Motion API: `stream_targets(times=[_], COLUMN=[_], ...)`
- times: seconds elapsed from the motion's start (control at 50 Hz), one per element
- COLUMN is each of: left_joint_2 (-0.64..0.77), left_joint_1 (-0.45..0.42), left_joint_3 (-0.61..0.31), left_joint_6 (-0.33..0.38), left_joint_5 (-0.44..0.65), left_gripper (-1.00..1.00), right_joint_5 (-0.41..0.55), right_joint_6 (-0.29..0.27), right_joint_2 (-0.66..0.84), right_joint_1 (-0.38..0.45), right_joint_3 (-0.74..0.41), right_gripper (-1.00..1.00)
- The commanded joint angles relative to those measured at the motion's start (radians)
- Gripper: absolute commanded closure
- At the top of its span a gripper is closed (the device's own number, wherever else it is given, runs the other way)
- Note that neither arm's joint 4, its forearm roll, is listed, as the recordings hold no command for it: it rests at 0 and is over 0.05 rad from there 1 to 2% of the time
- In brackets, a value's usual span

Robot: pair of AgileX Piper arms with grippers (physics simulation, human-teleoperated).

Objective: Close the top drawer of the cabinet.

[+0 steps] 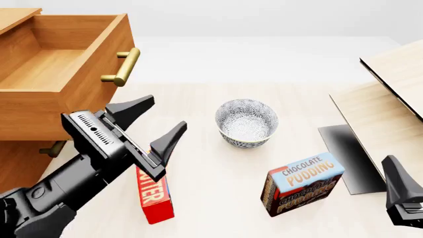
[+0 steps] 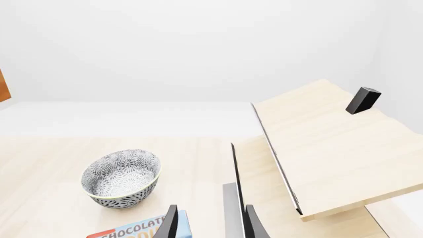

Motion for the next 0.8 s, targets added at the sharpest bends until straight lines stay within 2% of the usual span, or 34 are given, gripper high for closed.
stream_targets(times=[0.02, 0.36, 0.8], left_joint_2=[0.038, -0.012, 0.006], left_joint_1=[0.07, 0.124, 0.166], left_joint_3=[-0.038, -0.033, -0.025], left_joint_6=[-0.016, -0.051, -0.067], left_joint_5=[0.001, 0.056, 0.05], left_gripper=[-1.0, -1.0, -1.0], right_joint_5=[0.0, 0.0, 0.0], right_joint_6=[0.0, 0.0, 0.0], right_joint_2=[0.0, 0.0, 0.0], right_joint_1=[0.0, 0.0, 0.0], right_joint_3=[0.0, 0.0, 0.0], right_gripper=[-1.0, -1.0, -1.0])
